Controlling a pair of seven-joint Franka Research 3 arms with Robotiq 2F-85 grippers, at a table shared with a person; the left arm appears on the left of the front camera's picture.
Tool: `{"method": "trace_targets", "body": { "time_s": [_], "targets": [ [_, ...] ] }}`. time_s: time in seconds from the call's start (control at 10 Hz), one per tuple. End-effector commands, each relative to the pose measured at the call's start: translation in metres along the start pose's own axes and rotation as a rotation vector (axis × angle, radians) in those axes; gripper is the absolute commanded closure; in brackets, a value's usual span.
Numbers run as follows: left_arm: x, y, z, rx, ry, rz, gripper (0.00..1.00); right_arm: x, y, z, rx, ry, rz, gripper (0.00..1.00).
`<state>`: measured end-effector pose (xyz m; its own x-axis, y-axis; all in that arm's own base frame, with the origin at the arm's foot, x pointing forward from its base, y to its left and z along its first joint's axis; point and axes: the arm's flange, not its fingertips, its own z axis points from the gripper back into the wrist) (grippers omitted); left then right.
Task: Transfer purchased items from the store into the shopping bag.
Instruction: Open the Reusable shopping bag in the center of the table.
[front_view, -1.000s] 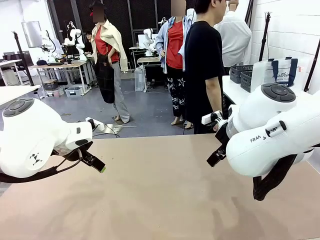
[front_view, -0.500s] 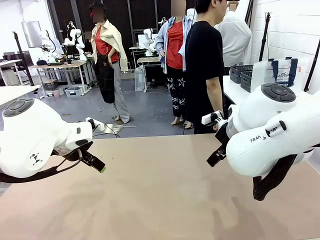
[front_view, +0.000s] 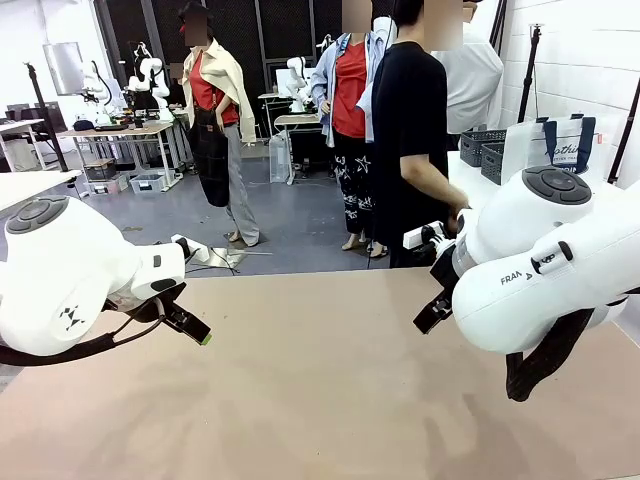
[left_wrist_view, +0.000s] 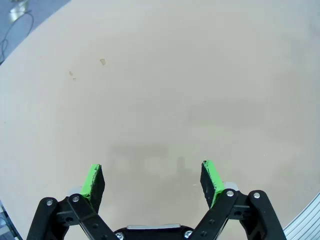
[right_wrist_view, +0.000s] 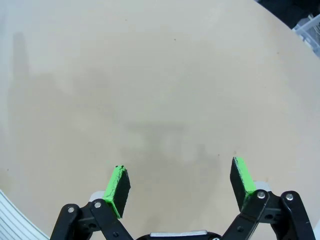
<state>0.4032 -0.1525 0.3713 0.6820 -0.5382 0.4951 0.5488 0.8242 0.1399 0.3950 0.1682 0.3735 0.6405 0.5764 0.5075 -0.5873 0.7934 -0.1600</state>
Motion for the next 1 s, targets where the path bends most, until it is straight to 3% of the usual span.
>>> {"method": "trace_targets", "body": {
  "time_s": [0.0, 0.9],
  "targets": [
    [-0.0004, 0.0013, 0.0, 0.0, 0.0, 0.003, 0.0, 0.0, -0.0001, 0.0, 0.0, 0.0, 0.0, 0.0],
    [-0.0004, 0.0013, 0.0, 0.0, 0.0, 0.003, 0.0, 0.0, -0.0001, 0.0, 0.0, 0.0, 0.0, 0.0]
  ]
}}
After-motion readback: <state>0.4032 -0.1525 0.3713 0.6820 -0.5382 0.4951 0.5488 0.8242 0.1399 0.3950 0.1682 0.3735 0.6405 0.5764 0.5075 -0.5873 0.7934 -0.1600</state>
